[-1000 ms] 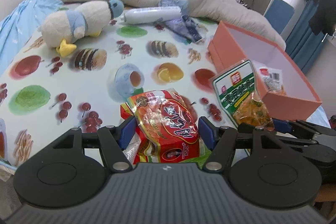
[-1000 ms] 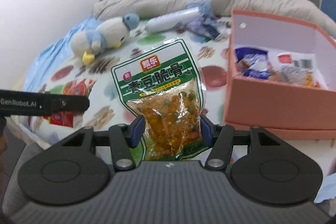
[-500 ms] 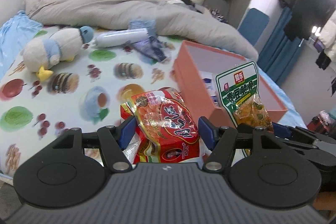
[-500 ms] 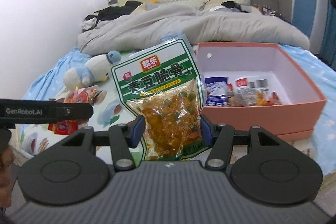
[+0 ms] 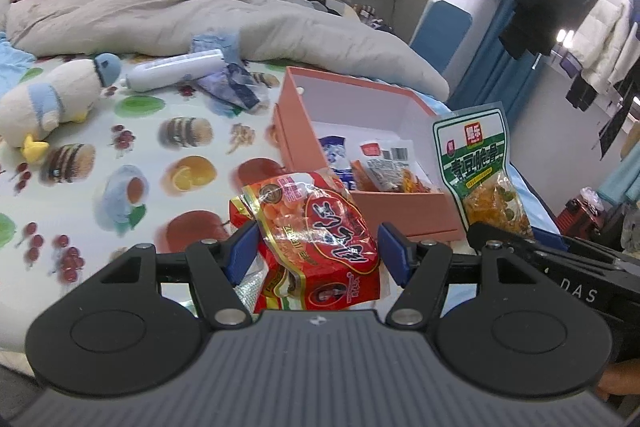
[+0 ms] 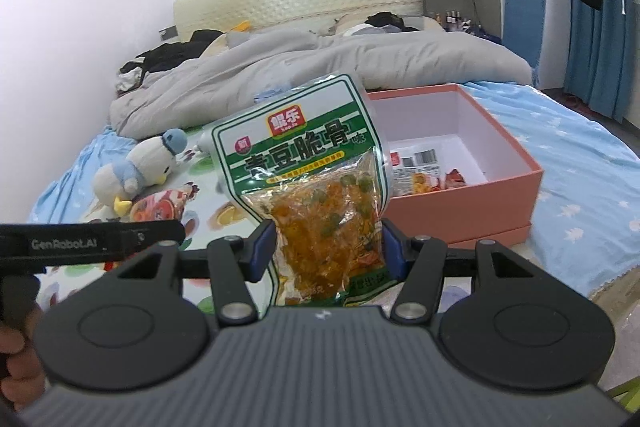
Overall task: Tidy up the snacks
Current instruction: 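Lift the red and green packets and carry both over the pink box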
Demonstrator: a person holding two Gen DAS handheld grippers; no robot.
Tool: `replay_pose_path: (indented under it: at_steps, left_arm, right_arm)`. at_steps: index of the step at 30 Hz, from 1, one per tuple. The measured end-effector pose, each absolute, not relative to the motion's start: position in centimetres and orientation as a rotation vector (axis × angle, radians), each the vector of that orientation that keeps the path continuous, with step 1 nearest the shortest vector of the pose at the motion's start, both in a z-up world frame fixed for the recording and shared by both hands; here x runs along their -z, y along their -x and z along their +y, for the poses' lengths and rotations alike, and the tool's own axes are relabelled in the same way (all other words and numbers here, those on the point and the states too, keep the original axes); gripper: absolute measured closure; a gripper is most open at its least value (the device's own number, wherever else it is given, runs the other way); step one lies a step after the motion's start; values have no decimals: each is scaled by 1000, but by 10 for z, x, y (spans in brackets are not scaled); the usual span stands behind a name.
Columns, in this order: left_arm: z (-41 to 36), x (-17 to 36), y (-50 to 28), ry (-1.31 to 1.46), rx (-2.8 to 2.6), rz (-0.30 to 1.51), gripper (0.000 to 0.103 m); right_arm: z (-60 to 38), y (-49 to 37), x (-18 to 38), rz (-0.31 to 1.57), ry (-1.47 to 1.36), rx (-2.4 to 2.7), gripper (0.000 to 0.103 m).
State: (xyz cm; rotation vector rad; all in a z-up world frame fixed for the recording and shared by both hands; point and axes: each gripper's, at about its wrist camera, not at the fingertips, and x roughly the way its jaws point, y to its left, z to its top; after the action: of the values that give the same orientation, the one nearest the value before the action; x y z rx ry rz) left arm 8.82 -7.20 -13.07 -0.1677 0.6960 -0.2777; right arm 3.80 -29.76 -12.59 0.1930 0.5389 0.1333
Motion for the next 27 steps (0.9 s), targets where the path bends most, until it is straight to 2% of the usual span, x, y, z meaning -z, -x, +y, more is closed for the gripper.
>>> replay_pose_path:
  at_steps: [10,27]
  left_arm:
    - [-108,137,-143,120,342,705,33]
    - [-178,157,-308,53,422,754,33]
  right_arm:
    - [-323,-74,139,542,-235,-83,45]
    - [-365,-196,166,568,-243,-33,44]
